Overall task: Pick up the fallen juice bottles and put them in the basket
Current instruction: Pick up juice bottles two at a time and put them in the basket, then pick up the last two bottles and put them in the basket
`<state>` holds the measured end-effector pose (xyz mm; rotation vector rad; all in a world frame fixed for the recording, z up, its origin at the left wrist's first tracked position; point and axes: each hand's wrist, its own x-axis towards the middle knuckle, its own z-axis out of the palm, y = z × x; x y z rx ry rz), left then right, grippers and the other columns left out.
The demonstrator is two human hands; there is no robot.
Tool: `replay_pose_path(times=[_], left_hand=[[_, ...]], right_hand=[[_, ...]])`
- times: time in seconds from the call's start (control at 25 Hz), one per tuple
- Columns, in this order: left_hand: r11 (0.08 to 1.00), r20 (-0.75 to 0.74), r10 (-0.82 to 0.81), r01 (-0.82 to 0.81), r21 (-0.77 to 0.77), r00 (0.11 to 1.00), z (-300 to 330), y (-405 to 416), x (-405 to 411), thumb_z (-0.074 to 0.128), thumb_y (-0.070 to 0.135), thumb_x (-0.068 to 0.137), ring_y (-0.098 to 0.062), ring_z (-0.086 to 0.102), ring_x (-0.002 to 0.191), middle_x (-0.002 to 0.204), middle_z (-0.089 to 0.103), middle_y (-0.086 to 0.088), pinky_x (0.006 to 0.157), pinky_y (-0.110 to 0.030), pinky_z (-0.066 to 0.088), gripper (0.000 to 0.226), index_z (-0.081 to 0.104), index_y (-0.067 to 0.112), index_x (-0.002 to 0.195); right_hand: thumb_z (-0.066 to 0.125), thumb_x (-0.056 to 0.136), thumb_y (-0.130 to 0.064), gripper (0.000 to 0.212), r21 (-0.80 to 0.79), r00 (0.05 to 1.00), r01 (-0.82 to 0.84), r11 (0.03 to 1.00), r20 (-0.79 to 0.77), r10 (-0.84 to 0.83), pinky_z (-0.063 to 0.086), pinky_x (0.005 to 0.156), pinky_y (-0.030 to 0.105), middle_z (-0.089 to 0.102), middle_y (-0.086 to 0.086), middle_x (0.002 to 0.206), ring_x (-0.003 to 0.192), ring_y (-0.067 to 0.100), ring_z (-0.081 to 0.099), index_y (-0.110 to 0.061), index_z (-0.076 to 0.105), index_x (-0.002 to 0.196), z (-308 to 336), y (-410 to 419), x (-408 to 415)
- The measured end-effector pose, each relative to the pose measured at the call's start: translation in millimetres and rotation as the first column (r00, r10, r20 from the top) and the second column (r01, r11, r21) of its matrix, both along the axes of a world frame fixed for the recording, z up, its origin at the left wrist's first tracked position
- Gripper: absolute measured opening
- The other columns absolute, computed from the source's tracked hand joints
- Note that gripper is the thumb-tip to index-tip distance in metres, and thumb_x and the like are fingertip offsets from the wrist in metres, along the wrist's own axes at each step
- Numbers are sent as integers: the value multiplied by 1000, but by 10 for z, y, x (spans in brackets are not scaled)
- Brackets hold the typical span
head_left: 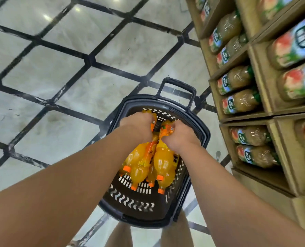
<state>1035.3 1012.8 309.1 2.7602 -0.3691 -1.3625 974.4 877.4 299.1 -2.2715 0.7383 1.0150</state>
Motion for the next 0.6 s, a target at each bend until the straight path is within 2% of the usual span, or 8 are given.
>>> replay_pose_path(times=[0.16, 0.28, 0.36, 0.44, 0.6], left_hand=[[989, 28, -132, 133, -67, 991, 878, -144, -75, 82, 33, 78, -23, 60, 121, 129, 63, 3, 83, -35, 48, 59, 59, 31, 132], [956, 113, -256, 268, -117, 960, 1798, -307, -200, 85, 34, 73, -24, 62, 120, 129, 64, 2, 89, -37, 53, 66, 58, 31, 134], [936, 199, -297, 326, -135, 934, 2501, -411, -331, 84, 34, 73, -25, 61, 120, 130, 63, 1, 93, -40, 54, 65, 58, 32, 133], [919, 265, -323, 369, -143, 908, 3192, -500, -526, 83, 38, 74, -26, 60, 121, 133, 61, 1, 92, -37, 52, 68, 55, 35, 136], [855, 328, -392, 472, -215, 860, 4459, -709, -1168, 87, 42, 70, -25, 61, 119, 132, 62, 3, 95, -40, 52, 76, 52, 36, 137]], right_hand=[[72, 81, -45, 57, -40, 994, -85, 996, 70, 87, 52, 89, 38, 62, 7, 127, 118, 31, 60, -21, 54, 130, 899, -136, -49], [71, 82, -48, 56, -138, 978, -150, 979, 126, 168, 47, 84, 35, 61, 6, 127, 119, 30, 60, -21, 56, 128, 1952, -317, -296], [71, 81, -52, 61, -202, 973, -146, 969, 147, 177, 49, 90, 36, 59, 5, 130, 122, 30, 58, -23, 56, 132, 2695, -414, -573], [71, 80, -53, 62, -263, 974, -103, 959, 169, 151, 50, 93, 40, 58, 6, 131, 121, 31, 57, -24, 56, 133, 3400, -500, -931], [71, 81, -51, 60, -309, 970, 88, 947, 244, -10, 50, 87, 39, 58, 3, 131, 117, 29, 58, -25, 55, 133, 4758, -717, -1972]])
